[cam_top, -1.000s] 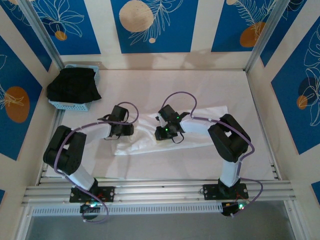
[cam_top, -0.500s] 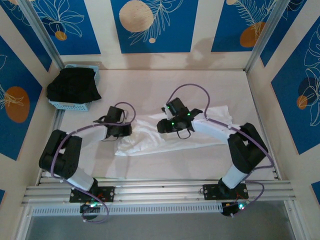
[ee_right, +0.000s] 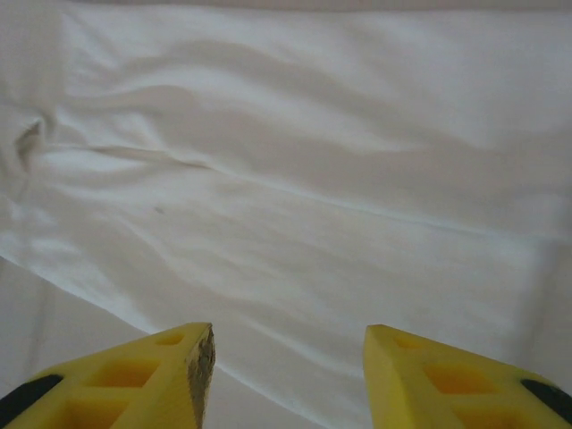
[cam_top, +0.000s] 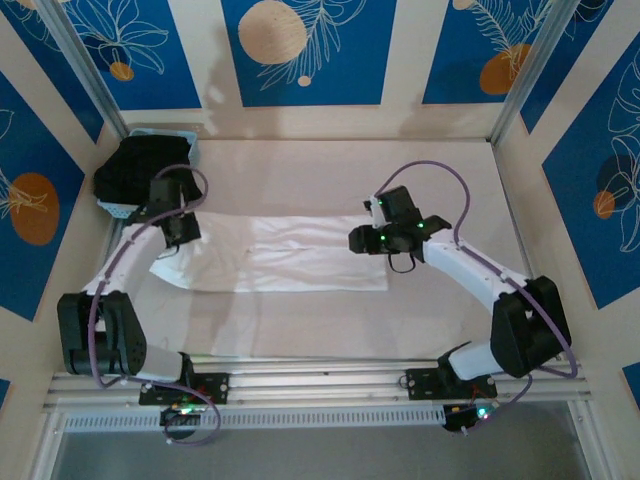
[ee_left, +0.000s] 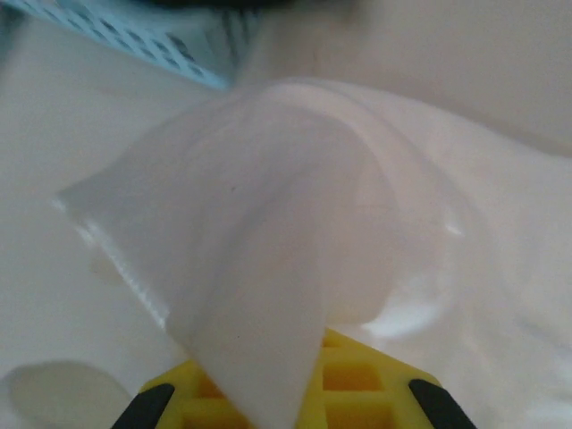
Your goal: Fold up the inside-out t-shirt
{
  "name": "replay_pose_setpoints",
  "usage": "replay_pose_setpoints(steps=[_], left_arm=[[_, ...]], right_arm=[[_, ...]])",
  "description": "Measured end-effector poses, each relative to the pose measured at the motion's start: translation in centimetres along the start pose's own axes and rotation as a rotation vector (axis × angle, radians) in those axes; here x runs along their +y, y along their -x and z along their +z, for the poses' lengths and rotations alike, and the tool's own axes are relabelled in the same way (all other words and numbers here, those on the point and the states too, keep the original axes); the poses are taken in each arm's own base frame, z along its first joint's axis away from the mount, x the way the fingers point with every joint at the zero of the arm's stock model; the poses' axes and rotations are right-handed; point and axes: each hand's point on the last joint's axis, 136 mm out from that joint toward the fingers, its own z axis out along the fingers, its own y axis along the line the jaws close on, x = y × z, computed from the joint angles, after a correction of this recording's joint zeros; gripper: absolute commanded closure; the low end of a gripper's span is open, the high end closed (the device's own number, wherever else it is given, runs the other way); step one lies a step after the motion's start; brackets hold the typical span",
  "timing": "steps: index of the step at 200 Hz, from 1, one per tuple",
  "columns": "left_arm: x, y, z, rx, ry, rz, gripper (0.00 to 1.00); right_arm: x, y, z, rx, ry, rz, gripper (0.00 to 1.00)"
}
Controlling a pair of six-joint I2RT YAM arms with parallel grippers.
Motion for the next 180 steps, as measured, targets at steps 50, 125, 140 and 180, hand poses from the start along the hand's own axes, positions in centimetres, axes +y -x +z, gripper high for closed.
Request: replay_pose_setpoints(steps=[50, 125, 140, 180], left_arm=[[-6.5, 3.0, -4.8, -0.051, -0.077, 0.153, 1.0], [-37.9, -7.4, -6.5, 0.156, -0.632, 0.448, 0.44], [-41.2, -10.1, -6.3, 0.214, -0.71, 0.476, 0.39], [-36.5, -11.1, -6.2, 0.253, -0.708, 0.44, 0.32]], right_arm=[[-2.1, -0.6, -0.6, -0.008, -0.01, 0.046, 0.51], [-6.9, 0.1, -2.6, -0.078, -0.091, 0.193, 0.5], [-7.9, 0.0, -2.9, -0.093, -0.115, 0.224, 0.48], [-6.2, 0.3, -1.7, -0.084, -0.054, 0.195, 0.46]])
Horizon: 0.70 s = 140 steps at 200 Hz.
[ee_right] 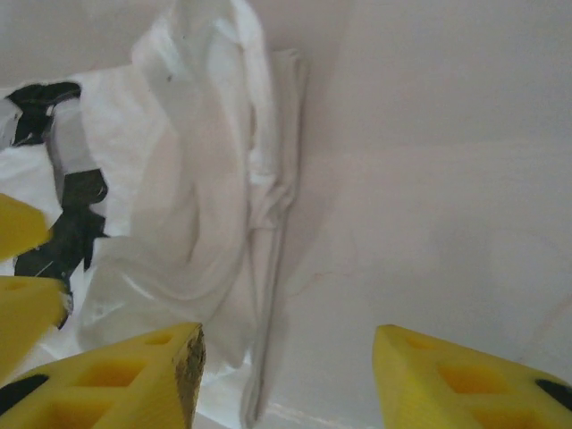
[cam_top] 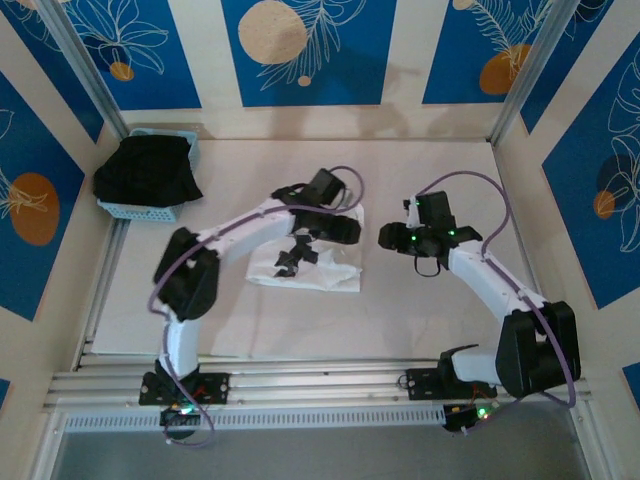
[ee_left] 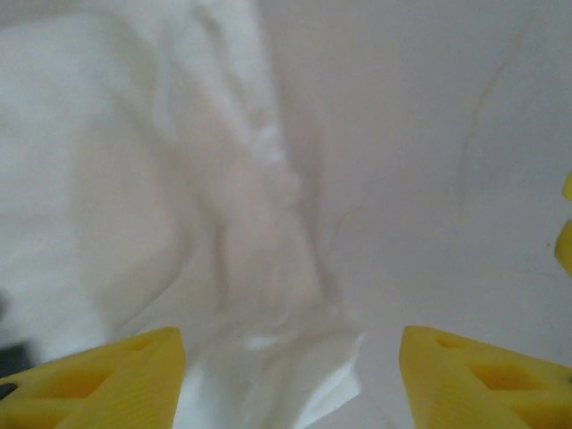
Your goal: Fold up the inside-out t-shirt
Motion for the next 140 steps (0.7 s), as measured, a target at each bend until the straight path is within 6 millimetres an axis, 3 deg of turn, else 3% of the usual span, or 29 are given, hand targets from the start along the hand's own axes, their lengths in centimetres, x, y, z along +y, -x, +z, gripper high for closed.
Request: replay_pose_setpoints(steps=[23, 43, 93, 114, 140], left_arm=[[4.6, -1.4, -3.6, -0.067, 0.027, -0.094, 0.3], [5.2, -1.9, -3.1, -0.099, -0.009, -0.122, 0.29], [0.3, -5.0, 3.7, -0.031, -0.156, -0.087, 0.29], [-2.8, -6.1, 4.6, -0.031, -0.243, -0.061, 0.29], [-7.2, -7.6, 4.5, -0.027, -0.374, 0.0, 0.29]], right_arm=[[2.0, 0.3, 2.8, 0.05, 0.027, -0.041, 0.45], [2.6, 1.7, 5.2, 0.074, 0.028, -0.041, 0.45], [3.1, 5.4, 10.2, 0.103, 0.013, -0.027, 0.43], [3.1, 6.2, 12.6, 0.125, 0.008, -0.019, 0.42], [2.0, 5.7, 13.4, 0.164, -0.022, 0.0, 0.42]])
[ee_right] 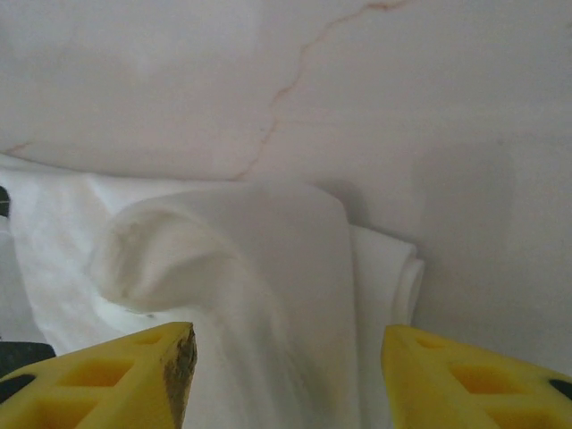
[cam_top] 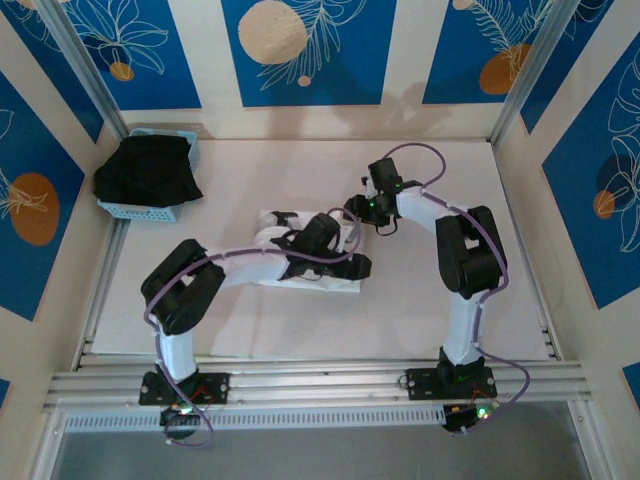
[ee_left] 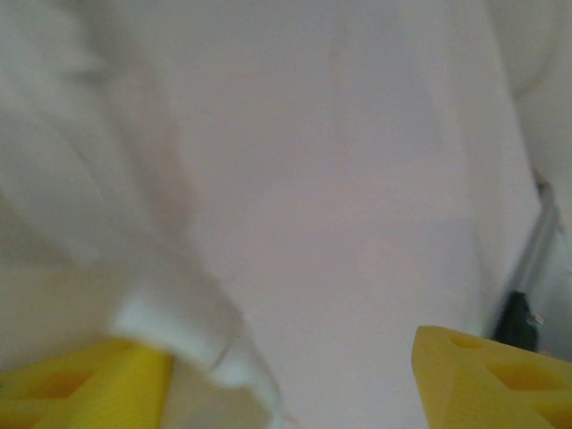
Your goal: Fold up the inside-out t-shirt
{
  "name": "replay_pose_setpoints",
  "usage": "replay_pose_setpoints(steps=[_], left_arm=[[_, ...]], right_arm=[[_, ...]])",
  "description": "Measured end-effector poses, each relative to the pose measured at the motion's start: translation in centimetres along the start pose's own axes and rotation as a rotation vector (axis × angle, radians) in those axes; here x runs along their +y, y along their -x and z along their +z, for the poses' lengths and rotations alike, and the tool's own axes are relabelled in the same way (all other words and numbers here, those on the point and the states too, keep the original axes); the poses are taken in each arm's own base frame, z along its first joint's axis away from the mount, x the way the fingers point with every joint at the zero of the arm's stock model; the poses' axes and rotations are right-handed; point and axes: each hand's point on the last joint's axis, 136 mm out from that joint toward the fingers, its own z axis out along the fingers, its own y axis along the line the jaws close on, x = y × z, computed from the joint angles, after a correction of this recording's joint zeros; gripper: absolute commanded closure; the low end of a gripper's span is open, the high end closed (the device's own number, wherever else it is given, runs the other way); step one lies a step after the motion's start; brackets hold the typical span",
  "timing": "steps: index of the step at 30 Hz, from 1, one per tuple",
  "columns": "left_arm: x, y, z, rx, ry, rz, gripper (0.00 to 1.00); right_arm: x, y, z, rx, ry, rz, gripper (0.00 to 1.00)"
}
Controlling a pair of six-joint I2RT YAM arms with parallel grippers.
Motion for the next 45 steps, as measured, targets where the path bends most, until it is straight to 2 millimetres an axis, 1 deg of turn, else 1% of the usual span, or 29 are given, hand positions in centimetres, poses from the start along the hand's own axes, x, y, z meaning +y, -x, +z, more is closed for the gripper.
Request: replay_pose_setpoints(steps=[2, 4, 6, 8, 10, 12, 13, 15, 16, 17, 18, 20, 22, 24, 26, 30, 33, 35, 37, 38, 39, 41, 43, 45], left_arm=[[-1.9, -0.5, 0.3, -0.002, -0.078, 0.027, 0.28], [-3.4, -1.3, 0.1, 0.001, -0.158, 0.05, 0.28], [-4.0, -1.9, -1.0, 0.0, -0.214, 0.06, 0.28], [-4.0, -1.6, -2.8, -0.03, -0.245, 0.061, 0.28], [-2.9, -0.8, -5.5, -0.082, -0.234, 0.042, 0.28], [-0.6, 1.1, -8.8, -0.166, -0.18, 0.001, 0.28], [0.7, 2.2, -10.4, -0.21, -0.138, -0.015, 0.28], [3.6, 3.8, -12.8, -0.282, -0.024, -0.041, 0.28], [5.1, 4.0, -13.6, -0.296, 0.045, -0.055, 0.28], [6.0, 3.9, -13.9, -0.295, 0.09, -0.063, 0.28], [6.9, 3.5, -14.0, -0.279, 0.139, -0.07, 0.28], [8.2, 2.4, -14.0, -0.241, 0.205, -0.083, 0.28], [9.1, 1.3, -13.9, -0.203, 0.249, -0.098, 0.28], [9.6, 0.7, -13.9, -0.181, 0.269, -0.105, 0.28], [9.8, 0.2, -13.9, -0.164, 0.281, -0.114, 0.28], [10.3, -0.4, -14.0, -0.141, 0.305, -0.119, 0.28], [10.9, -1.0, -14.2, -0.123, 0.339, -0.111, 0.28], [11.0, -1.2, -14.4, -0.116, 0.354, -0.1, 0.28], [10.8, -1.2, -14.4, -0.114, 0.356, -0.081, 0.28], [10.6, -1.2, -14.3, -0.112, 0.354, -0.068, 0.28], [10.2, -1.2, -14.1, -0.109, 0.347, -0.048, 0.28], [9.2, -1.1, -13.6, -0.102, 0.329, -0.014, 0.28], [7.8, -0.7, -12.6, -0.098, 0.299, 0.032, 0.28], [6.8, -0.2, -11.5, -0.097, 0.265, 0.067, 0.29]], right_arm=[[-0.7, -0.1, -0.3, 0.009, -0.013, 0.015, 0.4], [-1.6, 0.5, -0.9, -0.004, -0.021, 0.036, 0.36], [-2.3, 1.1, -1.7, -0.024, -0.023, 0.047, 0.29], [-2.4, 1.6, -2.8, -0.05, -0.02, 0.043, 0.26], [-1.6, 1.6, -3.5, -0.065, -0.013, 0.018, 0.24], [0.0, 1.2, -3.4, -0.068, -0.009, -0.028, 0.22], [0.9, 0.6, -3.1, -0.062, -0.013, -0.057, 0.21], [1.9, -0.3, -2.2, -0.042, -0.037, -0.098, 0.19], [2.5, -0.8, -1.5, -0.027, -0.056, -0.119, 0.18], [2.9, -0.9, -1.1, -0.021, -0.068, -0.135, 0.18], [3.2, -1.1, -0.2, -0.007, -0.091, -0.156, 0.18], [3.3, -1.1, 1.2, 0.005, -0.142, -0.183, 0.18], [2.8, -1.1, 2.1, 0.013, -0.213, -0.209, 0.18], [1.8, -1.3, 2.2, 0.02, -0.281, -0.226, 0.18], [0.4, -1.3, 1.8, 0.028, -0.339, -0.228, 0.19], [-3.7, 0.1, 0.3, 0.016, -0.422, -0.176, 0.2], [-7.1, 0.4, -1.8, 0.01, -0.439, -0.1, 0.2], [-8.7, 0.5, -3.5, -0.003, -0.436, -0.052, 0.2], [-9.4, 0.4, -5.1, -0.022, -0.407, -0.018, 0.2], [-9.4, 0.0, -5.9, -0.026, -0.388, -0.005, 0.2], [-8.9, -0.4, -6.6, -0.036, -0.356, 0.0, 0.2], [-7.6, -1.5, -7.7, -0.039, -0.286, 0.003, 0.22], [-5.3, -2.8, -8.3, -0.042, -0.196, -0.009, 0.26], [-2.4, -4.9, -8.4, -0.022, -0.102, -0.039, 0.33]])
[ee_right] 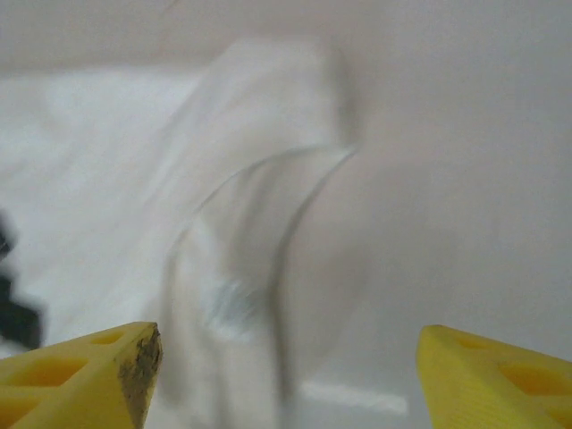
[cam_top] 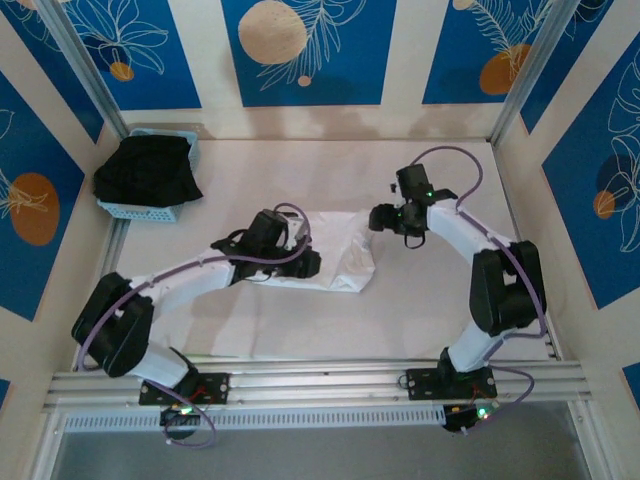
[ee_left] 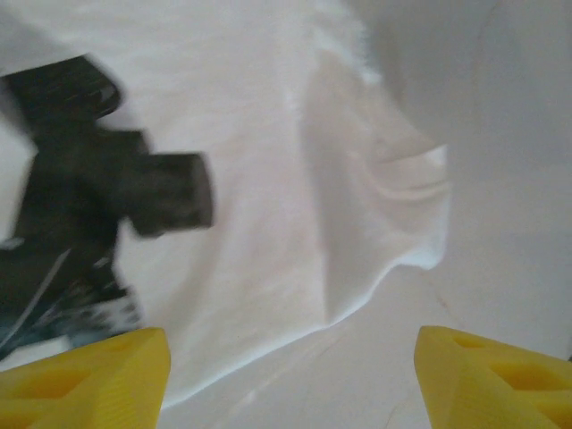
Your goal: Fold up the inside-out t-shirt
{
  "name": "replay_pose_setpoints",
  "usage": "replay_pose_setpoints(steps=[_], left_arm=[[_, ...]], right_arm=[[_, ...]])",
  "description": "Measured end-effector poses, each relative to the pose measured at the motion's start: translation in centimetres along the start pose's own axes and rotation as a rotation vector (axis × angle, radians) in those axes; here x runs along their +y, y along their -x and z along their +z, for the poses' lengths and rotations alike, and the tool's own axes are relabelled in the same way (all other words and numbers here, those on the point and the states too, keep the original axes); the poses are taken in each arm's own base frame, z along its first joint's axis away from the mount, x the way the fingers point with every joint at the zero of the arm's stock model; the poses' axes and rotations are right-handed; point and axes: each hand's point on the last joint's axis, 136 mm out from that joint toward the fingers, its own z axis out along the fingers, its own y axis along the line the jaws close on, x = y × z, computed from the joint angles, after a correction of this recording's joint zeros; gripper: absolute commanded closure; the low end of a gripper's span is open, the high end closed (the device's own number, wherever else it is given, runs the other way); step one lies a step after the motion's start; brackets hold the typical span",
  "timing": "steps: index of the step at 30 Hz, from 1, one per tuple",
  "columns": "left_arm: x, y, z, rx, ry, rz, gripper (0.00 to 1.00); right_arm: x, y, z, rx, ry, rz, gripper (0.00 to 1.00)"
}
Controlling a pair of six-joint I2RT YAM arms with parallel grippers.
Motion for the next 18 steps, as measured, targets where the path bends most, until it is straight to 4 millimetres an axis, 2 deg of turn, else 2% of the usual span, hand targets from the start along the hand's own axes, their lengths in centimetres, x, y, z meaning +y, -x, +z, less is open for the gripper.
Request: replay_pose_setpoints(steps=[2, 5, 7, 9, 11, 14, 18], left_arm=[[-0.8, 0.3, 1.1, 0.002, -0.031, 0.014, 0.3], [-0.5, 0.2, 1.9, 0.006, -0.029, -0.007, 0.31], [0.8, 0.2, 1.6, -0.009, -0.003, -0.045, 0.31], [3.2, 0.0, 0.5, -0.035, 0.044, -0.1, 0.31], [6.0, -0.3, -0.9, -0.068, 0.101, -0.16, 0.31], [8.2, 0.2, -1.8, -0.097, 0.146, -0.205, 0.31], [8.6, 1.3, -0.9, -0.087, 0.153, -0.198, 0.31]], right_arm=[[3.0, -2.2, 0.0, 0.032, 0.089, -0.028, 0.4], [7.2, -5.6, 0.2, 0.094, 0.223, -0.062, 0.49], [9.0, -7.2, 0.4, 0.127, 0.286, -0.063, 0.54], [10.0, -8.1, 0.8, 0.158, 0.327, -0.049, 0.6], [9.9, -8.8, 1.7, 0.188, 0.331, -0.027, 0.63], [8.0, -9.9, 3.1, 0.234, 0.284, 0.023, 0.66], [2.4, -10.8, 3.9, 0.285, 0.165, 0.159, 0.69]])
